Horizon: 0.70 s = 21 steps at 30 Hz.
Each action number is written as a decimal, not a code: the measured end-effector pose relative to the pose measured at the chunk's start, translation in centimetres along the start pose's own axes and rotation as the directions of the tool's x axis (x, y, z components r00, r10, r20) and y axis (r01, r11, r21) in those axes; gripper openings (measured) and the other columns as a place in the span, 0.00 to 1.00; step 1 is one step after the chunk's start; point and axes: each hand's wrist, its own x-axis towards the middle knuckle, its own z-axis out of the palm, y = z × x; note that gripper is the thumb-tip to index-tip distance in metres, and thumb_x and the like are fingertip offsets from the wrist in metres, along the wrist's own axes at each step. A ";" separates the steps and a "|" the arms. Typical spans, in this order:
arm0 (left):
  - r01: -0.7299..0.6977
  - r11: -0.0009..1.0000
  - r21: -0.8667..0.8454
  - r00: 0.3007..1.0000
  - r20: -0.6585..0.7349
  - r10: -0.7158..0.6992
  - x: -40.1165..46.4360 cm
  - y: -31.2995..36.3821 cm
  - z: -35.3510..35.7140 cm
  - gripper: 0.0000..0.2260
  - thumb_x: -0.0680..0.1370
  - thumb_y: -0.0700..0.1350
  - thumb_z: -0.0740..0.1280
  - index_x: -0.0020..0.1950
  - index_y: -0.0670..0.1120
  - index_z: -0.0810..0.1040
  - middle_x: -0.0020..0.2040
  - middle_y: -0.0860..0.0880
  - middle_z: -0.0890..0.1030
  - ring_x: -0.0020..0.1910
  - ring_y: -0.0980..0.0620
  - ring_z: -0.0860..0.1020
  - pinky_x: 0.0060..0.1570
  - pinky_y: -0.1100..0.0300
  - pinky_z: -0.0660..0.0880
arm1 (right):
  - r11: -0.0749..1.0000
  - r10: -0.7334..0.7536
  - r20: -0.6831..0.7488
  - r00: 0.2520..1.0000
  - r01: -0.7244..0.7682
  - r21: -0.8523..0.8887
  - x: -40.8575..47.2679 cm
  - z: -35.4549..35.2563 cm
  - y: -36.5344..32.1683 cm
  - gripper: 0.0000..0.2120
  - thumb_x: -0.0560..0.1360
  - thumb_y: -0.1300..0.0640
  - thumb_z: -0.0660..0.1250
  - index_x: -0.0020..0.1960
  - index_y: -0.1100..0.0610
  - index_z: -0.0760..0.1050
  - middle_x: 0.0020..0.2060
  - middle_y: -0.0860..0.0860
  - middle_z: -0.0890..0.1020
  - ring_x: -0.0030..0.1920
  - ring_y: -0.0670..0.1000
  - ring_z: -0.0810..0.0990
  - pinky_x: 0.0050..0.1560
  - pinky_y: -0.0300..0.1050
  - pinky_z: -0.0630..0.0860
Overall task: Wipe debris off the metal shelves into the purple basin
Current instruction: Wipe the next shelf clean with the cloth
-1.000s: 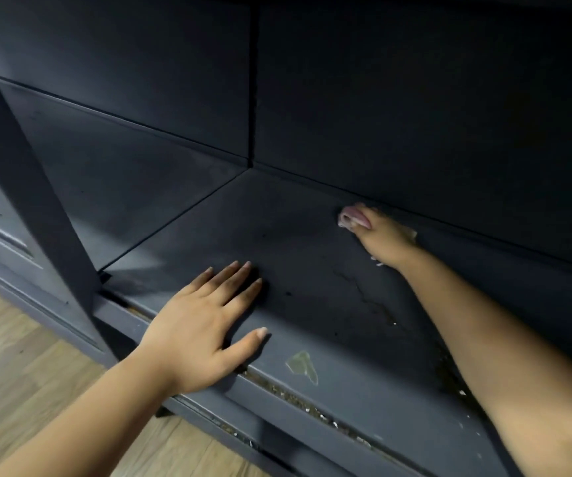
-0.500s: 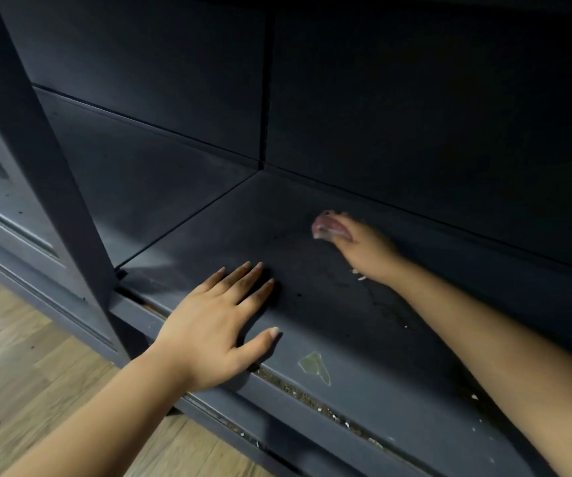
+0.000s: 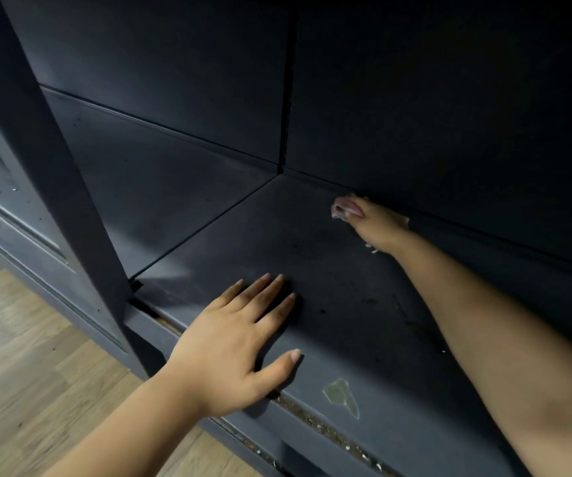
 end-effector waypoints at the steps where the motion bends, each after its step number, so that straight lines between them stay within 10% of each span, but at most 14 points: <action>1: -0.002 1.000 0.001 1.000 -0.004 0.002 0.0 0.0 0.0 0.31 0.80 0.64 0.47 0.71 0.45 0.72 0.70 0.44 0.71 0.70 0.45 0.68 0.68 0.51 0.58 | 0.999 -0.032 0.017 0.999 0.032 -0.016 0.2 0.4 -0.7 0.19 0.82 0.49 0.52 0.73 0.46 0.61 0.69 0.47 0.67 0.64 0.55 0.71 0.50 0.40 0.71; 6: -0.001 1.000 0.006 1.000 -0.007 0.001 0.1 0.0 0.0 0.31 0.80 0.64 0.46 0.70 0.45 0.73 0.70 0.43 0.72 0.70 0.44 0.69 0.70 0.51 0.59 | 0.982 -0.180 0.158 0.971 0.168 0.083 -2.0 2.5 -2.4 0.22 0.82 0.51 0.56 0.75 0.48 0.60 0.73 0.46 0.62 0.73 0.48 0.58 0.62 0.32 0.48; 9: 0.006 1.000 0.018 1.000 -0.006 -0.006 0.1 0.1 -0.2 0.32 0.80 0.63 0.46 0.69 0.44 0.74 0.69 0.43 0.73 0.68 0.44 0.71 0.70 0.48 0.63 | 0.957 -0.281 0.198 0.939 0.259 0.129 -4.7 3.3 -2.4 0.24 0.79 0.53 0.61 0.74 0.47 0.61 0.74 0.51 0.62 0.74 0.50 0.59 0.74 0.47 0.54; 13: 0.010 0.999 0.037 1.000 -0.009 -0.010 0.1 0.2 -0.4 0.32 0.80 0.63 0.45 0.70 0.44 0.72 0.69 0.42 0.72 0.68 0.44 0.72 0.65 0.41 0.62 | 0.930 -0.358 0.196 0.913 0.367 -0.008 -8.3 2.8 -3.0 0.25 0.79 0.48 0.61 0.74 0.46 0.60 0.74 0.48 0.61 0.74 0.47 0.58 0.71 0.38 0.52; 21: 0.076 0.996 -0.049 0.997 -0.029 -0.077 -1.2 -2.2 -1.1 0.34 0.81 0.65 0.43 0.73 0.42 0.67 0.73 0.42 0.66 0.72 0.45 0.65 0.70 0.56 0.50 | 0.970 -0.240 0.088 0.967 0.243 -0.022 -10.3 0.9 -1.7 0.21 0.81 0.49 0.57 0.73 0.47 0.62 0.74 0.45 0.62 0.74 0.47 0.58 0.71 0.46 0.53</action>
